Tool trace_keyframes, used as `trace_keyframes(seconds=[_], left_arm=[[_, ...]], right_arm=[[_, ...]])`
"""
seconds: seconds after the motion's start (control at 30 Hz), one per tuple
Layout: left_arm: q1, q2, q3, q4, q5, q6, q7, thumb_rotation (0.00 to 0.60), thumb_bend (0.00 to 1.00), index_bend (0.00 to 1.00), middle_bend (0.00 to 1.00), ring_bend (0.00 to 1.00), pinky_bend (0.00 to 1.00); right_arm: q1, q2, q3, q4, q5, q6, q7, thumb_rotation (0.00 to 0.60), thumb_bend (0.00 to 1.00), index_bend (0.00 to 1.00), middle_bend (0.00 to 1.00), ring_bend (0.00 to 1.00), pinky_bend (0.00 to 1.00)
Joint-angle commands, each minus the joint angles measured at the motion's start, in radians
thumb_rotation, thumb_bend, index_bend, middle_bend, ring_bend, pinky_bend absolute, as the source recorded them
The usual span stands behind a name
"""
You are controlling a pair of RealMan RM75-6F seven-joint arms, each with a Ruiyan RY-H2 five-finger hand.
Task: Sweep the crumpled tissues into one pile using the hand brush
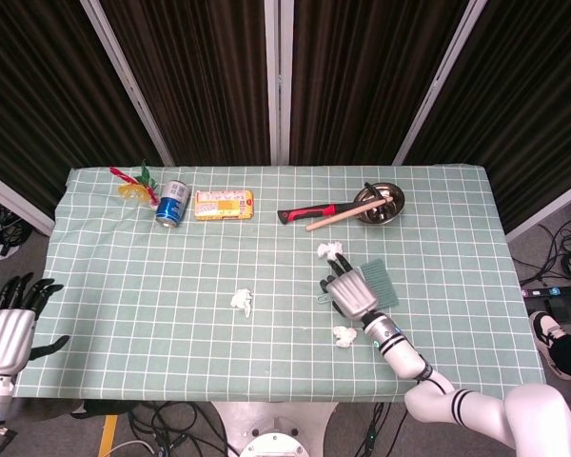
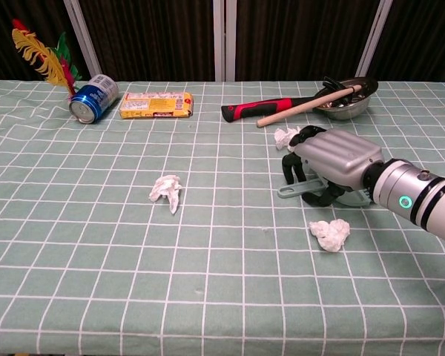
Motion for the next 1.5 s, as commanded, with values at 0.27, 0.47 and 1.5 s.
trace_keyframes(seconds=[0.27, 0.47, 1.5], left_arm=[[0.002, 0.006, 0.0, -0.015, -0.004, 0.001, 0.017, 0.6, 0.0, 0.21, 0.16, 0.05, 0.07], [0.002, 0.018, -0.002, -0.046, -0.011, -0.001, 0.053, 0.6, 0.0, 0.21, 0.16, 0.05, 0.07], [-0.013, 0.051, -0.011, -0.122, -0.043, -0.03, 0.13, 0.6, 0.0, 0.21, 0.16, 0.05, 0.07]], right_arm=[[-0.007, 0.2, 0.074, -0.176, -0.04, 0.111, 0.194, 0.6, 0.44, 0.57, 0.57, 0.17, 0.05], [0.07, 0.201, 0.108, -0.111, -0.087, 0.061, 0.52, 0.6, 0.44, 0.57, 0.57, 0.18, 0.06], [0.322, -0.108, 0.029, 0.313, -0.208, 0.051, 1.446, 0.6, 0.44, 0.57, 0.57, 0.18, 0.07]])
